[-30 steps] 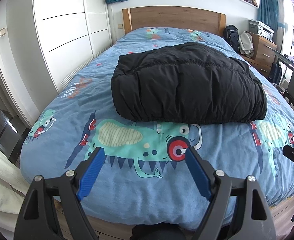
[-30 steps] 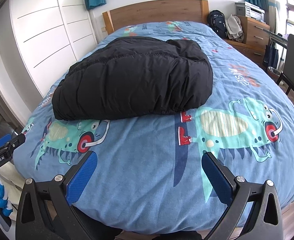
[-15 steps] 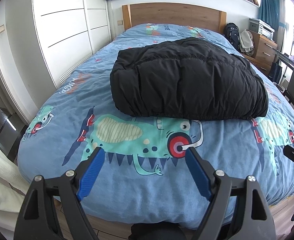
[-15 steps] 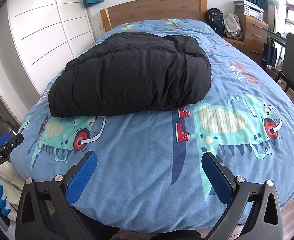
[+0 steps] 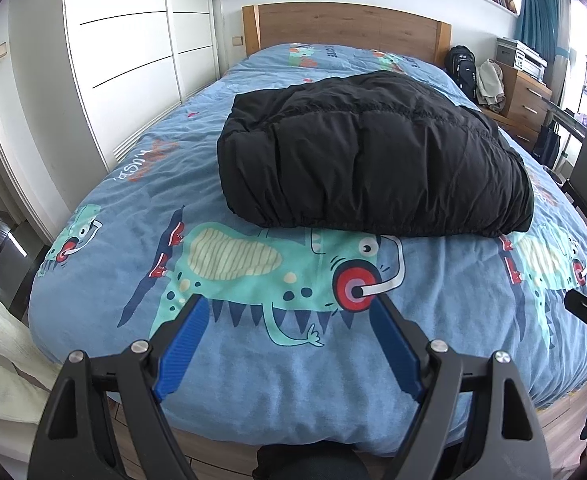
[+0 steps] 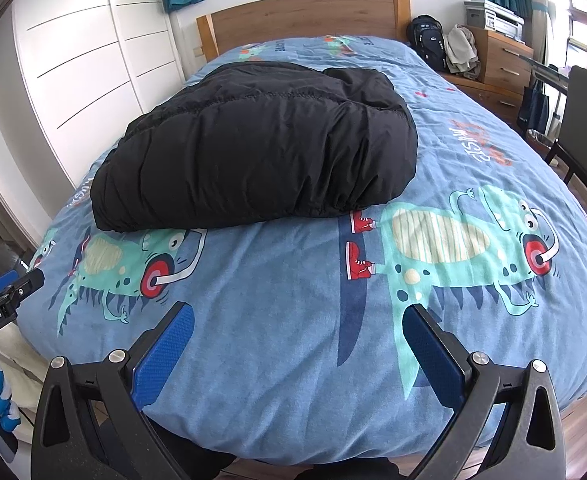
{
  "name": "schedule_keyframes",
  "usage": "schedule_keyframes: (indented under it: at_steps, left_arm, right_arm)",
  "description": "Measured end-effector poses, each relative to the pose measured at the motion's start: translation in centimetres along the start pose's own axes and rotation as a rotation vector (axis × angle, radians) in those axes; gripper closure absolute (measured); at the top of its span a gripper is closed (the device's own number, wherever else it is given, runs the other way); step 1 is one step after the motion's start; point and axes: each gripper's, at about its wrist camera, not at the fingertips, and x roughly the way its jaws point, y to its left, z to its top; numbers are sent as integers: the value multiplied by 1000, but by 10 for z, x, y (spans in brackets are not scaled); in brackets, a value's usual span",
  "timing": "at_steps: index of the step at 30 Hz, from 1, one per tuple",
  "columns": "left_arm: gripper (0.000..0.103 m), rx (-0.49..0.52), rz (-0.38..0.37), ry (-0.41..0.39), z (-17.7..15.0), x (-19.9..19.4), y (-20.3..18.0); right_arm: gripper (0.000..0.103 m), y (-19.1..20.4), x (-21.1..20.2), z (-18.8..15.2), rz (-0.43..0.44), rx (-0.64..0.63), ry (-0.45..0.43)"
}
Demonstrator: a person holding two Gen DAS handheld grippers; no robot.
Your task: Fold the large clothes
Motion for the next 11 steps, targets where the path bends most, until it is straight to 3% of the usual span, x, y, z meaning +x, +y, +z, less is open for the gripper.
schedule_keyframes:
  at_steps: [11]
  left_arm:
    - [21,7,-11,9,-2,0,0]
  right_arm:
    - [1,-1,-3,0,-12,3,-5]
